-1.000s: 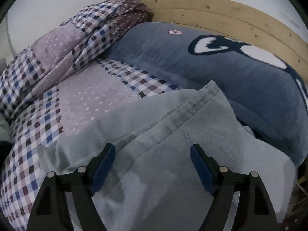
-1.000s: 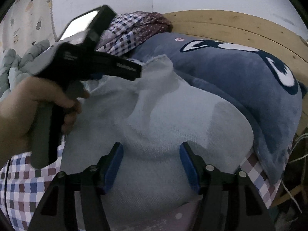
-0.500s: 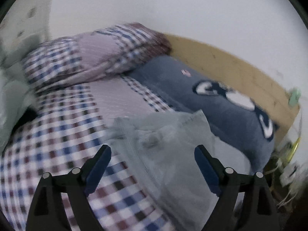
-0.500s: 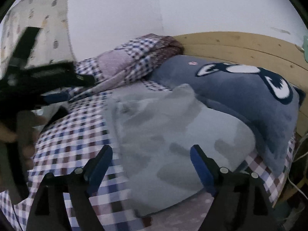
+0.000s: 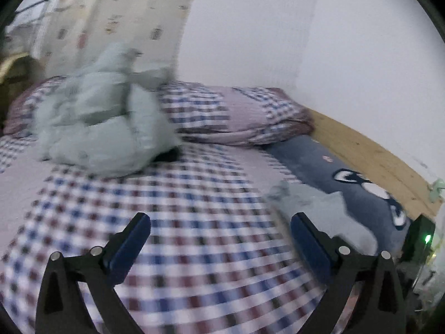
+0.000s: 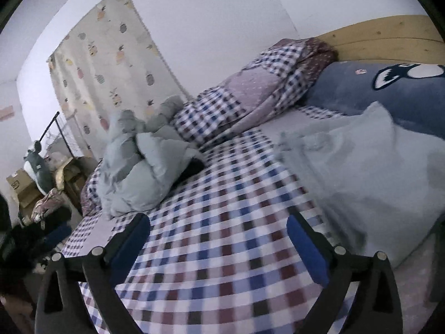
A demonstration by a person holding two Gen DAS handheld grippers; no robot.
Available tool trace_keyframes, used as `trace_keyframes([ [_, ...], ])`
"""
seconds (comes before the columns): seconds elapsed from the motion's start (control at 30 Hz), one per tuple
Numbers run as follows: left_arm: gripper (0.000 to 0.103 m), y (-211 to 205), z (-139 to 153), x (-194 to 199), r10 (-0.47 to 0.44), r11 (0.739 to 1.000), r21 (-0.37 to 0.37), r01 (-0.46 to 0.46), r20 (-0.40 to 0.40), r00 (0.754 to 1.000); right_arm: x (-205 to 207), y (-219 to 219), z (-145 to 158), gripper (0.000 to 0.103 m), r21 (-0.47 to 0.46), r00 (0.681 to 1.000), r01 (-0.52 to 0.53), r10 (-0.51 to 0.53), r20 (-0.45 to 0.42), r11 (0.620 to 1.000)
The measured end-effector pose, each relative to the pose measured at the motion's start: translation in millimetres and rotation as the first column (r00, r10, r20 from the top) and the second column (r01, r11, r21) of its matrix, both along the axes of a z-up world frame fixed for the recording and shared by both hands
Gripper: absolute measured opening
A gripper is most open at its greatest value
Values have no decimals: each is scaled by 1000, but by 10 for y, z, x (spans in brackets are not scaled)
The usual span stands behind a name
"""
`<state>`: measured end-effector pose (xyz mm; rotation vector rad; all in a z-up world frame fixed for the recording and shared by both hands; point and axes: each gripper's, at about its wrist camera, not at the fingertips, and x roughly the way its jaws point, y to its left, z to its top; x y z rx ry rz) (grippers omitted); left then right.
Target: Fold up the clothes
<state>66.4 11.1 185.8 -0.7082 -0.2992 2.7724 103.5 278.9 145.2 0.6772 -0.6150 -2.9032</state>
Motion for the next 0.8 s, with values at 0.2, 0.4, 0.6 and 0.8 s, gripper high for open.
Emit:
trace_keyframes([
  [0.2,102,-382,-620,96,215,971,-111,-210,30,976,-149,-468,-203,102,127,998,-48,41,56,991],
  [0.4,102,-330,-952,-46,236,961,-163,-224,57,970,-208,-729,-416,102,253,994,-84,65,85,964],
  [0.6,102,-76,-1195,-235,169,958,-243,-149,64,983,-393,-845,-710,102,313,988,-109,68,141,944],
  [0.8,102,-57,-1483,-421,170,959,-253,-126,161,972,-607,-781,-1052,102,315,971,-95,18,240,944],
])
